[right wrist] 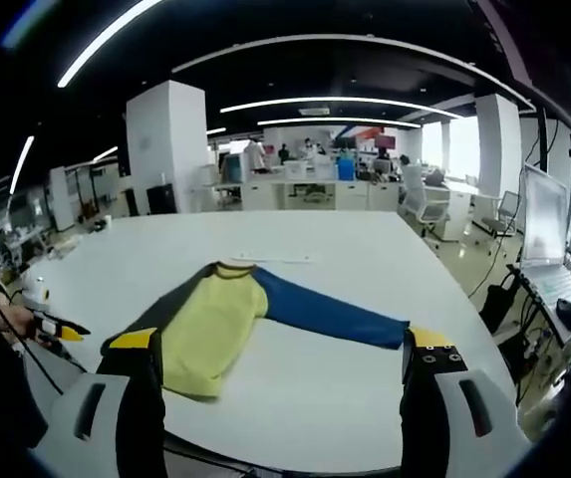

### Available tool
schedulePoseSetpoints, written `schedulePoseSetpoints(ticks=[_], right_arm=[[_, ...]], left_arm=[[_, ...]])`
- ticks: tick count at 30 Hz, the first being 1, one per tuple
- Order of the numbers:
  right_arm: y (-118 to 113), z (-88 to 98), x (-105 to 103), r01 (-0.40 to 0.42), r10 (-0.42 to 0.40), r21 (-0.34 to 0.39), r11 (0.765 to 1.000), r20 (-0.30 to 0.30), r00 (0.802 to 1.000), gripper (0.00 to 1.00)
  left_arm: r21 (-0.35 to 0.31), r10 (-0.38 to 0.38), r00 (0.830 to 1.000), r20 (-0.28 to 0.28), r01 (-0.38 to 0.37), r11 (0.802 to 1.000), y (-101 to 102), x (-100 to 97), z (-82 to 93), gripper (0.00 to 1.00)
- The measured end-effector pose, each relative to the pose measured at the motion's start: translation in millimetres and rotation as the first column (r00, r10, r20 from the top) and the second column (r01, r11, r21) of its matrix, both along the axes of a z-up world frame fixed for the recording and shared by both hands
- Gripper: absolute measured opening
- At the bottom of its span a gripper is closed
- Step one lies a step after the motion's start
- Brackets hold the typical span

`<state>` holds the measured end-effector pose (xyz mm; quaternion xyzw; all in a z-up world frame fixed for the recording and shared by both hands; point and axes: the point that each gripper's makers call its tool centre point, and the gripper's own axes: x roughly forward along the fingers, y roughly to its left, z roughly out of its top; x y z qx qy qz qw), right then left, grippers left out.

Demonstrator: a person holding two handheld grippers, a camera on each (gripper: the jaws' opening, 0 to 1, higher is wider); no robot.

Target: Fold the garment on the visible template until the final outline fits inside the template.

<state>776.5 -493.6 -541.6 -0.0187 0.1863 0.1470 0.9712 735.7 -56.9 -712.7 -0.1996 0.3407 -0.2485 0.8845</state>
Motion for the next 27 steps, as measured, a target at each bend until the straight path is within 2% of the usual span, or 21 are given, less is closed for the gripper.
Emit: schedulePoseSetpoints(ticks=[2, 6, 11, 14, 16, 21, 27], right_arm=[[1, -0.6, 1, -0.003, 0.003, -0.003, 1.000, -0.002, 1.000, 1.00], [4, -2.8, 3, -0.007, 0.007, -0.003, 1.000, -0.010, 1.000, 1.00], [6, -3.9, 6, -0.008, 0.008, -0.005, 1.000, -0.014, 1.000, 1.00], [8, -3.9, 7, -0.009, 0.009, -0.004, 1.000, -0.015, 1.000, 1.00], [9, -4.2, 7, -0.009, 0.009, -0.005, 1.000, -0.015, 1.000, 1.00], [11, -5.3, 9, -0.009, 0.009, -0.007, 1.000, -0.021, 1.000, 1.00], [11, -4.2, 10, -0.007, 0.007, -0.006, 1.000, -0.020, 1.000, 1.00]], left_arm=[[-0.003, 0.007, 1.000, -0.015, -0.007, 1.000, 11, 5.2, -13.4, 0.57], [0.034, -0.008, 0.999, -0.040, 0.010, 0.999, 10, 3.7, -25.8, 0.54], [0.084, -0.009, 0.999, -0.032, 0.011, 0.996, 11, 7.1, -31.0, 0.48], [0.133, -0.027, 1.000, -0.007, 0.027, 0.991, 11, 10.0, -32.9, 0.42], [0.149, -0.007, 1.000, 0.002, 0.007, 0.989, 11, 14.0, -34.5, 0.37], [0.193, -0.022, 1.000, 0.019, 0.018, 0.981, 6, 18.0, -39.4, 0.29], [0.201, -0.023, 1.000, 0.004, 0.022, 0.979, 8, 18.1, -44.8, 0.23]])
